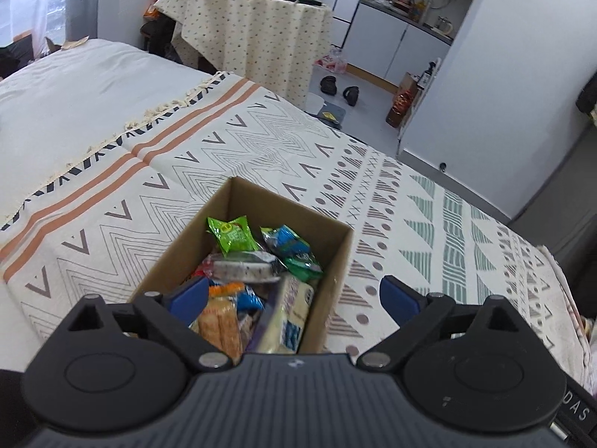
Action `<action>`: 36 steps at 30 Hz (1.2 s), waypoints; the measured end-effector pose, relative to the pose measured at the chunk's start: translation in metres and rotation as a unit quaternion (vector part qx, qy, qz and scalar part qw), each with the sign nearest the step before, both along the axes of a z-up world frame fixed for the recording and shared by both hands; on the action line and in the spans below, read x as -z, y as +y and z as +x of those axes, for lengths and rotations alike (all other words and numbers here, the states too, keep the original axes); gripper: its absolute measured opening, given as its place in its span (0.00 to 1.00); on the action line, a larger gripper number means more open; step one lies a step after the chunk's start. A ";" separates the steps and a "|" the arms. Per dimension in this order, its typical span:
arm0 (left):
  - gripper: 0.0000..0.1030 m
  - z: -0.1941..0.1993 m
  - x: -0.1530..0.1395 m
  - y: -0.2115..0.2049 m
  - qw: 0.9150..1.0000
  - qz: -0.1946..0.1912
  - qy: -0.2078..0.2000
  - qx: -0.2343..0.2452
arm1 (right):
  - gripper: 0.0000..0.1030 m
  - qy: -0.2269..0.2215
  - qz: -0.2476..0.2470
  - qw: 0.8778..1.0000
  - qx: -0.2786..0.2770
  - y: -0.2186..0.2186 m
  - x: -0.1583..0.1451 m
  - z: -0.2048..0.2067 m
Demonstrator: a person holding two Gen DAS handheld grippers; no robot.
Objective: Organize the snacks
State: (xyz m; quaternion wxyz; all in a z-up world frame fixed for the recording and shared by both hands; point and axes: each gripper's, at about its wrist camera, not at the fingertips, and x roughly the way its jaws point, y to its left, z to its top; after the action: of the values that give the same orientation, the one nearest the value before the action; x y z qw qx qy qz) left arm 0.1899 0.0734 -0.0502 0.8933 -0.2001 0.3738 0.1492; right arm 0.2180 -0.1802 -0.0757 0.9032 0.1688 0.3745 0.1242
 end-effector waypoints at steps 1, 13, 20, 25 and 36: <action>0.98 -0.003 -0.003 -0.003 1.000 0.003 0.000 0.003 | 0.67 -0.001 0.000 1.000 0.001 -0.004 -0.001 -0.003; 1.00 -0.042 -0.028 -0.026 0.999 0.014 -0.002 0.045 | 0.84 -0.016 -0.009 1.000 -0.013 -0.035 -0.024 -0.043; 1.00 -0.067 -0.038 -0.040 0.996 0.028 -0.005 0.080 | 0.96 -0.021 -0.025 0.999 -0.023 -0.044 -0.034 -0.066; 1.00 -0.083 -0.044 -0.046 0.994 0.034 -0.011 0.105 | 1.00 -0.021 -0.029 0.999 -0.024 -0.052 -0.040 -0.081; 1.00 -0.115 -0.057 -0.054 0.986 0.059 -0.016 0.156 | 1.00 -0.010 -0.045 0.998 -0.029 -0.060 -0.051 -0.109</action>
State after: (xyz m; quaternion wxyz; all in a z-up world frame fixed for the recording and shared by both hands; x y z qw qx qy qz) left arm 0.0748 0.0193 0.0072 0.9216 -0.0891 0.3768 0.0265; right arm 0.1095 -0.2406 -0.0243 0.9097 0.1155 0.3751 0.1354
